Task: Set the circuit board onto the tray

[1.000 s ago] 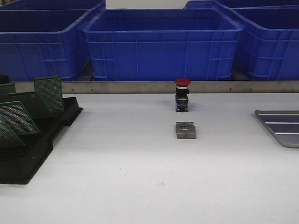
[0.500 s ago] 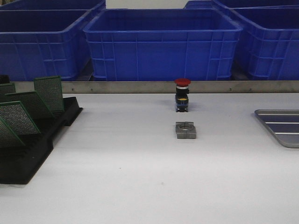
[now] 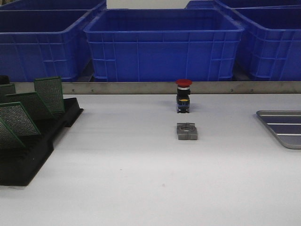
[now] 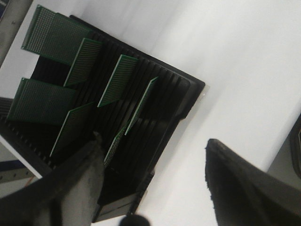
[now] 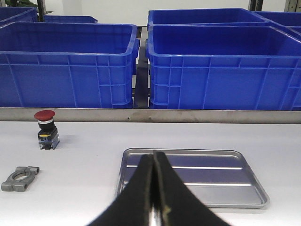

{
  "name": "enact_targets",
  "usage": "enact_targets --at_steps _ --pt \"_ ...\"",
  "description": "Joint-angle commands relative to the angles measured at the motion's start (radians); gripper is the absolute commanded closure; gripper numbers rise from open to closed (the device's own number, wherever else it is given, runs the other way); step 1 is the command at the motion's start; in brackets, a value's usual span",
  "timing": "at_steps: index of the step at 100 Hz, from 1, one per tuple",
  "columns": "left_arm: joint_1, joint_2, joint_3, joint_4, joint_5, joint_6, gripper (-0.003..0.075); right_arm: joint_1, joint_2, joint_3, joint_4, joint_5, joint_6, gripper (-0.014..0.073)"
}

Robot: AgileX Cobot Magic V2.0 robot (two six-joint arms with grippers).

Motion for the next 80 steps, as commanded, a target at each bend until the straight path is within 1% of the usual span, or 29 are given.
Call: enact_targets --at_steps 1,19,30,67,80 --pt "-0.025 0.031 -0.032 -0.042 -0.046 0.097 0.0281 -0.005 -0.024 -0.031 -0.003 -0.082 -0.003 0.0652" --pt "-0.096 0.127 -0.032 -0.03 -0.119 0.164 0.028 -0.005 -0.024 -0.031 -0.003 -0.082 -0.003 0.0652" --pt "-0.115 0.184 -0.032 -0.028 -0.17 0.166 0.0281 -0.005 -0.024 -0.031 -0.003 -0.082 -0.003 0.0652" --pt "-0.118 0.345 -0.032 -0.028 -0.286 0.166 0.028 -0.005 -0.024 -0.031 -0.003 -0.082 -0.003 0.0652" --pt "-0.118 0.383 -0.032 -0.028 -0.301 0.166 0.0281 -0.005 -0.024 -0.031 -0.003 -0.082 -0.003 0.0652"
